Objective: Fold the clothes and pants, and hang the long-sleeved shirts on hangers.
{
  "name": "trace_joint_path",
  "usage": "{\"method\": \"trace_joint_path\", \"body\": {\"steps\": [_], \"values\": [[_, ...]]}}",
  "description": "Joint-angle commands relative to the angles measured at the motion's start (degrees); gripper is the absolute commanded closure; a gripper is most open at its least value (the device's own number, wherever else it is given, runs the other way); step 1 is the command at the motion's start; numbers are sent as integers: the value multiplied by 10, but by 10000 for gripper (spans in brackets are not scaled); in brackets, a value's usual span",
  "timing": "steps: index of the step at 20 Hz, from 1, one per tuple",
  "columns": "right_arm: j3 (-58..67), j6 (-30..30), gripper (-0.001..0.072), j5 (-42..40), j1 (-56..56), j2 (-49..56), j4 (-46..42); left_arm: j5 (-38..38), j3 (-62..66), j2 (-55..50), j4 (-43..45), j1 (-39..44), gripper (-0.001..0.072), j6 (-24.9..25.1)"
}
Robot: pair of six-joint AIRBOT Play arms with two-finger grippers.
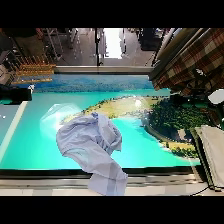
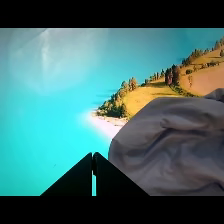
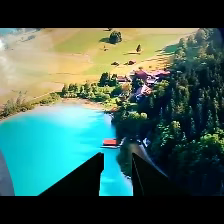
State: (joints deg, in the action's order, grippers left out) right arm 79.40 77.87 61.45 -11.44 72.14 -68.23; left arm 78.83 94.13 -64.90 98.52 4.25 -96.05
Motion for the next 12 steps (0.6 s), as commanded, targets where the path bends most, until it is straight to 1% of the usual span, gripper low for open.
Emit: {"method": "trace_joint_path", "body": {"steps": [1,9,12], "values": [[0,0,485,0,0,0,0,0,0,0,0,0,698,0],[0,0,485,0,0,0,0,-6,0,-1,0,0,698,0],[0,0,485,0,0,0,0,-51,0,-3,0,-1,698,0]]}}
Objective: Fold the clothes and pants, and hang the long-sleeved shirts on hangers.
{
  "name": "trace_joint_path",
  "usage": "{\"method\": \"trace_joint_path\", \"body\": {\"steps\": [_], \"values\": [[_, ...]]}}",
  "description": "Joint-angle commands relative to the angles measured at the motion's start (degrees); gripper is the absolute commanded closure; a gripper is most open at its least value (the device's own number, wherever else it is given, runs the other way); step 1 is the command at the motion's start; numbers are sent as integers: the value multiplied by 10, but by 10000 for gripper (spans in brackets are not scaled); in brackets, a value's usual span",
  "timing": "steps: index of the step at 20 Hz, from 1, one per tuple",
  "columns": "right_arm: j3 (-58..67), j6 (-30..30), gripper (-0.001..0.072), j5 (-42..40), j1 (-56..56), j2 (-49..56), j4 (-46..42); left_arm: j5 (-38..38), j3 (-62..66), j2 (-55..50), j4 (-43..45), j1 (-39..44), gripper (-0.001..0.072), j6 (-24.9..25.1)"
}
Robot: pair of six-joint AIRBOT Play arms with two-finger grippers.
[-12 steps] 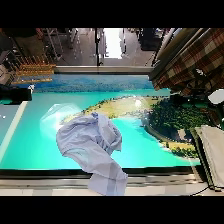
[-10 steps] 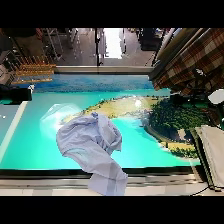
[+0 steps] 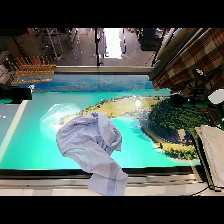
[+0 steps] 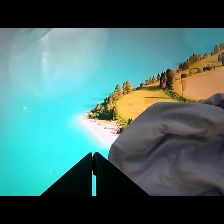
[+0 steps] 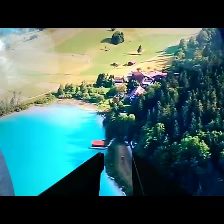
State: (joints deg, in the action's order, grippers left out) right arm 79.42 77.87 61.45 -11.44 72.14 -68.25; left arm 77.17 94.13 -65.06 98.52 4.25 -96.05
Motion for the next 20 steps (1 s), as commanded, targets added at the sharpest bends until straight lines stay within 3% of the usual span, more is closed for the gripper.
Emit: {"method": "trace_joint_path", "body": {"steps": [1,2,3,4,5,8,10,12,14,16,17,20], "values": [[0,0,485,-13,0,0,4,-46,0,-5,0,-1,699,0],[0,2,485,-35,0,0,20,-47,0,-10,0,-1,683,6],[0,12,485,-35,0,0,41,-47,0,-20,0,-1,529,27],[1,11,485,-35,0,0,52,-48,0,-32,0,-1,159,44],[0,11,485,-45,1,1,52,-53,0,-47,3,-1,2,57],[0,11,490,-113,0,1,48,-47,0,-98,56,-2,2,80],[0,10,451,-118,0,4,50,-59,-11,-127,35,-34,1,80],[0,-11,172,-53,1,23,61,-81,-44,-141,-99,-107,-3,86],[-11,-138,169,82,1,59,174,-84,-104,-148,-290,-198,-9,144],[-52,-184,124,141,22,99,283,-78,-183,-149,-428,-264,-10,194],[-75,-184,124,132,47,117,292,-76,-222,-149,-453,-276,-10,210],[-114,-187,124,65,178,170,240,-108,-320,-158,-422,-247,-10,222]]}}
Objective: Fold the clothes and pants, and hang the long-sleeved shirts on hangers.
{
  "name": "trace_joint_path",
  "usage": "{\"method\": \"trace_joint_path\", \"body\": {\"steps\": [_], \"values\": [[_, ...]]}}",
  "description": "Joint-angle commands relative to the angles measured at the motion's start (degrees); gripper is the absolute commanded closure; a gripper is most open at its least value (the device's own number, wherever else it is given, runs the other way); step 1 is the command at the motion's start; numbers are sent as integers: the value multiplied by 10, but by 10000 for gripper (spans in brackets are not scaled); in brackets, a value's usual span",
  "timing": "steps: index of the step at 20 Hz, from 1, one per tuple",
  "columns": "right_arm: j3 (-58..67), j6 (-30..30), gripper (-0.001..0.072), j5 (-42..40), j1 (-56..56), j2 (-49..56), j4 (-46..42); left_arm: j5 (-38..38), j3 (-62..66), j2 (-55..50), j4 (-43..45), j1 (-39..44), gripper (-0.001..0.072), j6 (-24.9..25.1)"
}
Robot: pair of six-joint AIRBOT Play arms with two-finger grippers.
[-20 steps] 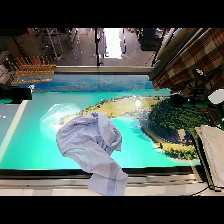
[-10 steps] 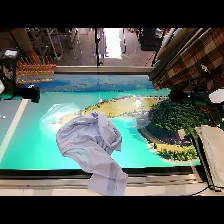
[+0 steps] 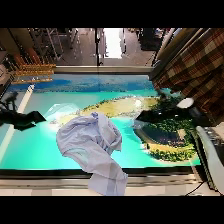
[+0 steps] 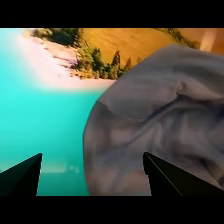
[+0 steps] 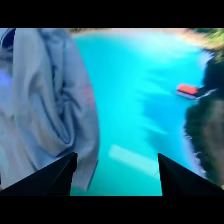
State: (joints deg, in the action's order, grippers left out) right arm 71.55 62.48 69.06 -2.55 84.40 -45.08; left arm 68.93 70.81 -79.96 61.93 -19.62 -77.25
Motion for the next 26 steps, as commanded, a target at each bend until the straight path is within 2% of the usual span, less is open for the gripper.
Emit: {"method": "trace_joint_path", "body": {"steps": [1,3,4,8,12,13,14,15,16,17,18,21,24,26], "values": [[-34,-32,123,-39,137,56,-40,-55,-107,-17,-39,7,-9,34],[-33,34,118,-91,213,59,-123,-73,-109,-46,-42,33,-10,49],[-33,50,103,-93,230,59,-130,-84,-106,-62,-40,47,-10,56],[-33,32,101,-53,242,59,-140,-116,-106,-107,-41,68,-9,73],[-33,26,75,-72,301,66,-207,-139,-105,-111,-59,71,-2,85],[-34,26,75,-68,314,72,-215,-143,-105,-113,-65,76,18,85],[-33,37,88,-74,328,77,-231,-147,-105,-114,-68,84,113,85],[-33,68,189,-97,341,79,-260,-152,-105,-115,-70,93,323,84],[-33,90,342,-118,351,79,-283,-154,-105,-114,-77,103,562,83],[-33,123,550,-137,358,79,-303,-155,-104,-114,-87,110,703,90],[-33,137,691,-144,358,77,-309,-154,-97,-113,-95,116,700,94],[-12,214,694,-99,334,35,-412,-92,-41,-82,-95,110,702,99],[50,221,694,14,272,-89,-486,7,87,-5,-106,70,703,100],[117,221,694,81,246,-198,-502,75,189,50,-163,37,703,100]]}}
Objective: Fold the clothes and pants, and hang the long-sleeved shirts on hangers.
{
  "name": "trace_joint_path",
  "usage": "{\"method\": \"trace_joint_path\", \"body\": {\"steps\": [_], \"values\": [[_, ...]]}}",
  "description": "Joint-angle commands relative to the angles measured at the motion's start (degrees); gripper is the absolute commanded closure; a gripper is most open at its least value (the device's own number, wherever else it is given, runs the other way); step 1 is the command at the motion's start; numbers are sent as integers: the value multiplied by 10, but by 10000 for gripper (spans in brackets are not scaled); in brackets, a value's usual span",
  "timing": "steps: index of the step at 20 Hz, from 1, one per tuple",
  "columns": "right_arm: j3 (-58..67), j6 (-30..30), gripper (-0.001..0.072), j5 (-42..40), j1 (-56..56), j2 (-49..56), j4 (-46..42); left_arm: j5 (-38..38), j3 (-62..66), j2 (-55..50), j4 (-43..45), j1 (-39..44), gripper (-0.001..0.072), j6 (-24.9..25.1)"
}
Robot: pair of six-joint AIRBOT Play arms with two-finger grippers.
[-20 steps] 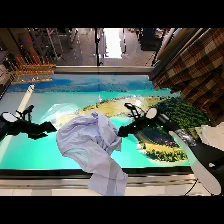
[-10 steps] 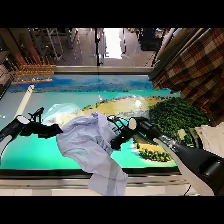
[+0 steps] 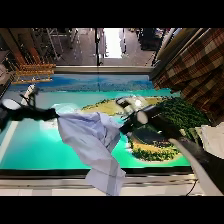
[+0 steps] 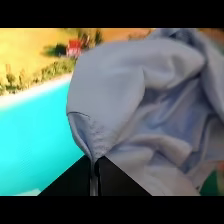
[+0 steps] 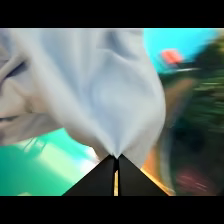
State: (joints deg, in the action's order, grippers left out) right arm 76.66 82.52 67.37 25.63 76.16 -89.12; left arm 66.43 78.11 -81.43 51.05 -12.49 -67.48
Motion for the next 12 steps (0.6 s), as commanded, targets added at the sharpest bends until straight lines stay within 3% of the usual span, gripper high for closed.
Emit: {"method": "trace_joint_path", "body": {"steps": [1,4,6,9,12], "values": [[104,20,694,113,-38,-172,-61,119,159,93,-101,-52,703,2],[215,21,694,124,-36,-313,10,124,268,186,-265,-127,702,2],[278,21,694,122,-36,-379,63,108,324,239,-330,-193,702,7],[343,21,694,93,-36,-408,-8,60,358,292,-333,-271,704,11],[360,7,694,56,-36,-359,-118,47,356,263,-335,-256,704,11]]}}
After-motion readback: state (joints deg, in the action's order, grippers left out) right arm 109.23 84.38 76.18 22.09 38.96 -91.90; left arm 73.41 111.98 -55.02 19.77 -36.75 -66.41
